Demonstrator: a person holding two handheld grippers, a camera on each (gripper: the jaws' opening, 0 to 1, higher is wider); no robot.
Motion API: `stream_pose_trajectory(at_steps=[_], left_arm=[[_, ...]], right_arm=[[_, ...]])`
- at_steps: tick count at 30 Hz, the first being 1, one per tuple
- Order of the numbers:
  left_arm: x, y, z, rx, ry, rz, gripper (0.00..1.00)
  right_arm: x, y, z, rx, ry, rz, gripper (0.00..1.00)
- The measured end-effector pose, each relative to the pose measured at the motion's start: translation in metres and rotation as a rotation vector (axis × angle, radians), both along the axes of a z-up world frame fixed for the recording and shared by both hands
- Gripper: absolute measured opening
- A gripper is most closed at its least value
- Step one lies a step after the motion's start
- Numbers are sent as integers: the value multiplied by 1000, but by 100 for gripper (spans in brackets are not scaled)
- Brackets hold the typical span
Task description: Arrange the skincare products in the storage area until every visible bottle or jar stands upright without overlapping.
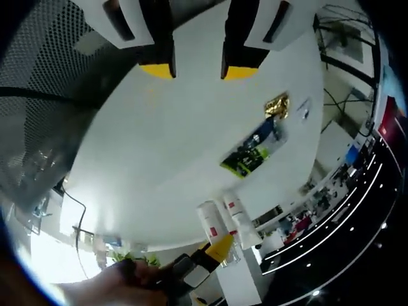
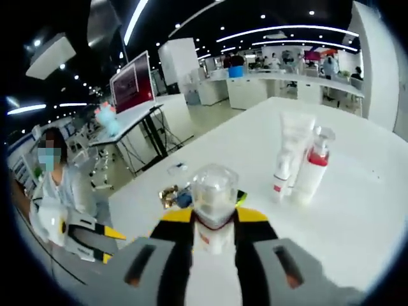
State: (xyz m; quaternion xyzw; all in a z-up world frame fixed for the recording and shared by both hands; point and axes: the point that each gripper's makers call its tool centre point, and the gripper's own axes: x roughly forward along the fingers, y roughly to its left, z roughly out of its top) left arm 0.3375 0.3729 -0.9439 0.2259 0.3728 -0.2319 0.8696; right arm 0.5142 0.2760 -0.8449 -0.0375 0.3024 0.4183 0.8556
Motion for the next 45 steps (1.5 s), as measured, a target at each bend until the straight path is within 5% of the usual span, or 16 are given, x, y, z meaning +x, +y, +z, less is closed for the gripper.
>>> stream_pose_trajectory(at_steps=[9, 29, 45], left_arm=[[-2, 1, -3, 21, 16, -7, 28], [-5, -1, -7, 35, 33, -36, 26], [-3, 5, -7, 43, 28, -18, 25]], right_arm=[[7, -7, -17, -40, -14, 0, 24], [57, -14, -37, -110, -181, 15, 24], [83, -21, -68, -132, -165, -16, 24]])
